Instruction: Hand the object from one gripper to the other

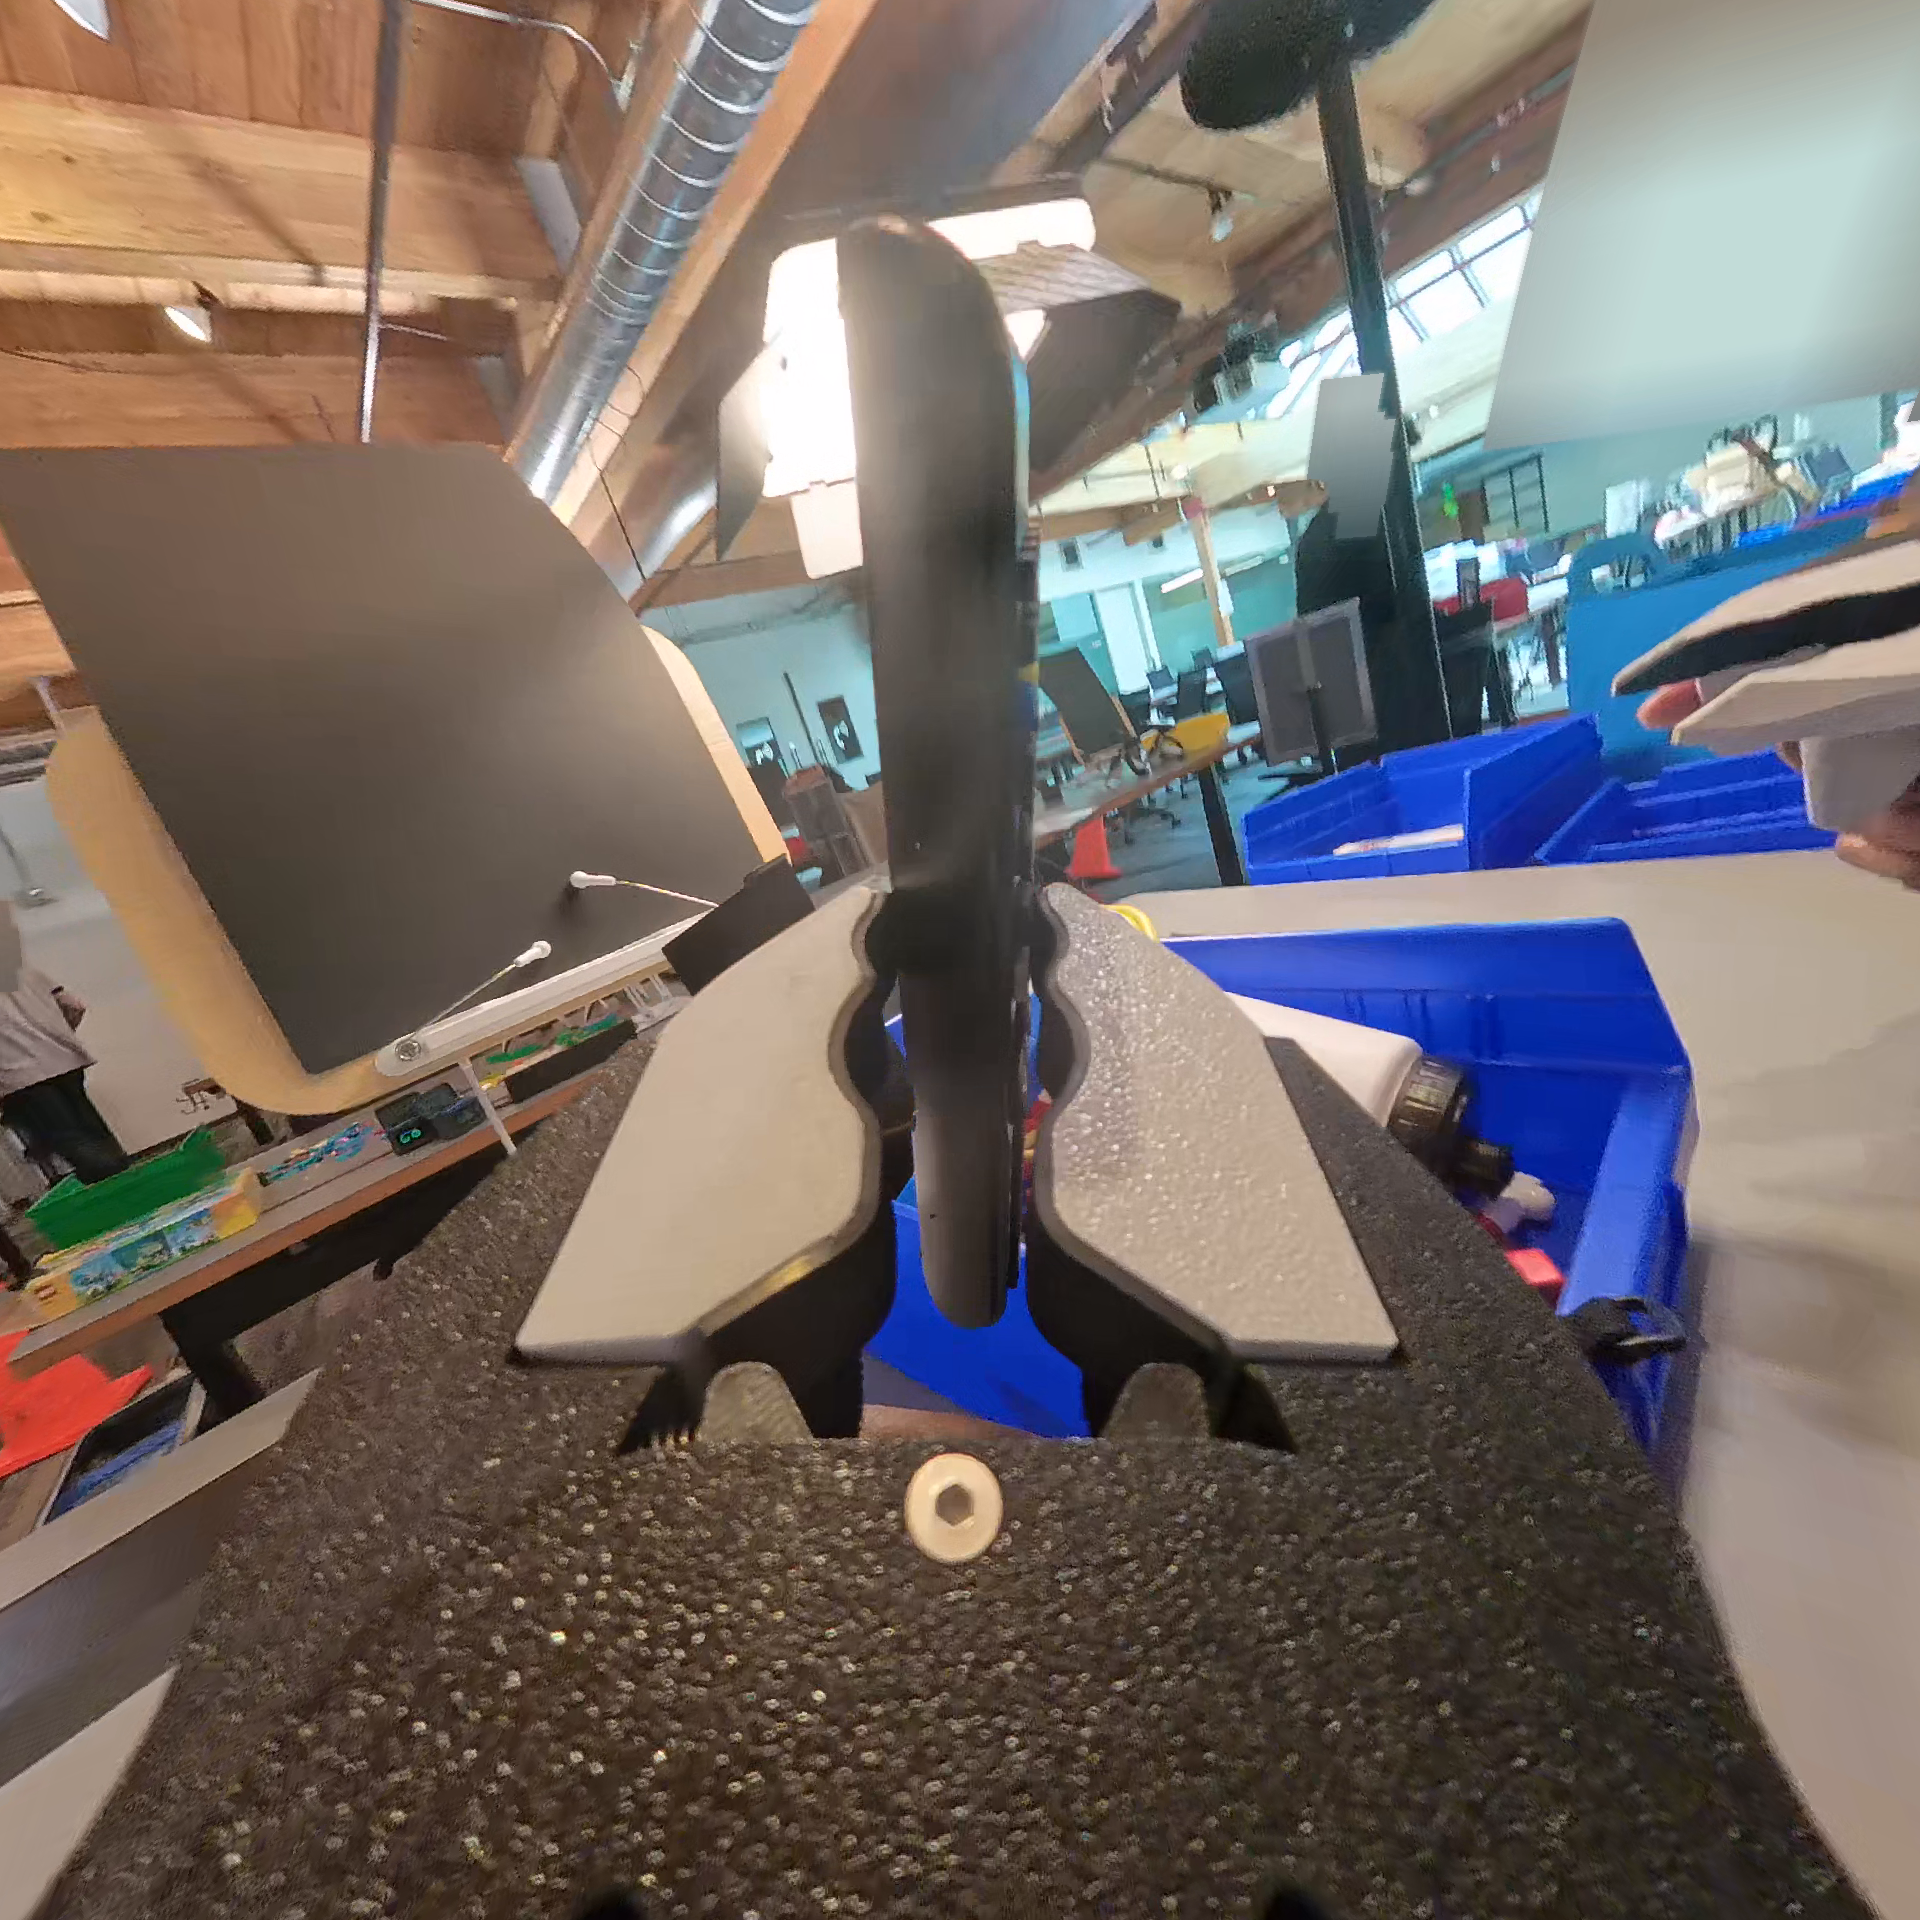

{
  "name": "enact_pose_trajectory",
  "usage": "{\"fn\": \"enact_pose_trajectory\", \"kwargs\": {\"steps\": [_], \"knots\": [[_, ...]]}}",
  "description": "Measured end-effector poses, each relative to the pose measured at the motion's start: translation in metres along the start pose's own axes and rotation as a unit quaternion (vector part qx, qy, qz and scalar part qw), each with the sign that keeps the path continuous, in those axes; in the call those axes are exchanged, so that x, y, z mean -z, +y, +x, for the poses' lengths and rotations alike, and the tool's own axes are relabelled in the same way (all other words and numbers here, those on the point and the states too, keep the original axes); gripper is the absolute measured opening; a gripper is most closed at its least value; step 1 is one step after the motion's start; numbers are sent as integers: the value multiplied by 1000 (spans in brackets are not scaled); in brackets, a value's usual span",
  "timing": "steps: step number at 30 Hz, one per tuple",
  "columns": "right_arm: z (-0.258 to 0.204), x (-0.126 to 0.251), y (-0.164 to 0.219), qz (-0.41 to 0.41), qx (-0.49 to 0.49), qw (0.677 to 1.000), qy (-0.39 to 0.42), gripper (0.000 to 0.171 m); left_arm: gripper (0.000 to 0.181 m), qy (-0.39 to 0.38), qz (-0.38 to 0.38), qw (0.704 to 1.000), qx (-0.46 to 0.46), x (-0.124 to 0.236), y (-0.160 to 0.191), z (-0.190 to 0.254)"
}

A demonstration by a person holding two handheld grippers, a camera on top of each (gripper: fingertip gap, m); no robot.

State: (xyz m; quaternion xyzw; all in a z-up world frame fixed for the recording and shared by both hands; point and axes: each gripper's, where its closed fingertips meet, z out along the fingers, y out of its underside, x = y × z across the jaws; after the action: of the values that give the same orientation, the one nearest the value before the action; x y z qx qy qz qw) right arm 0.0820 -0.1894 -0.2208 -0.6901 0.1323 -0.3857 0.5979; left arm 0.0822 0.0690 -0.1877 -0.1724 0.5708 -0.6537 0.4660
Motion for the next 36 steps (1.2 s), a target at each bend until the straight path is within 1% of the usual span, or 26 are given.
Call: {"fn": "enact_pose_trajectory", "kwargs": {"steps": [2,5,7,9,14,20,25,31,36], "knots": [[7,3,10,19,-29,999,11,30,26,-8,15,1000,11,3,4,-3],[2,5,21,15,-74,997,-25,32,26,-25,9,1000,4,11,13,-7],[-8,5,19,28,-76,995,-51,32,26,-38,-2,999,-1,15,21,-10],[-27,2,21,18,-85,991,-99,32,26,-45,-12,999,0,15,25,-13],[-67,-4,30,-10,-51,984,-168,33,26,-45,-24,998,24,12,36,-13],[-95,-8,45,-40,-71,972,-220,35,26,-46,-42,997,38,10,48,-12],[-96,-10,46,-45,-65,973,-218,37,25,-50,-48,996,64,10,50,-16],[-86,-11,45,-39,-101,972,-210,36,26,-47,-50,993,98,9,52,-15],[-80,-11,44,-33,-125,970,-207,36,25,-45,-52,992,103,8,50,-14]]}}
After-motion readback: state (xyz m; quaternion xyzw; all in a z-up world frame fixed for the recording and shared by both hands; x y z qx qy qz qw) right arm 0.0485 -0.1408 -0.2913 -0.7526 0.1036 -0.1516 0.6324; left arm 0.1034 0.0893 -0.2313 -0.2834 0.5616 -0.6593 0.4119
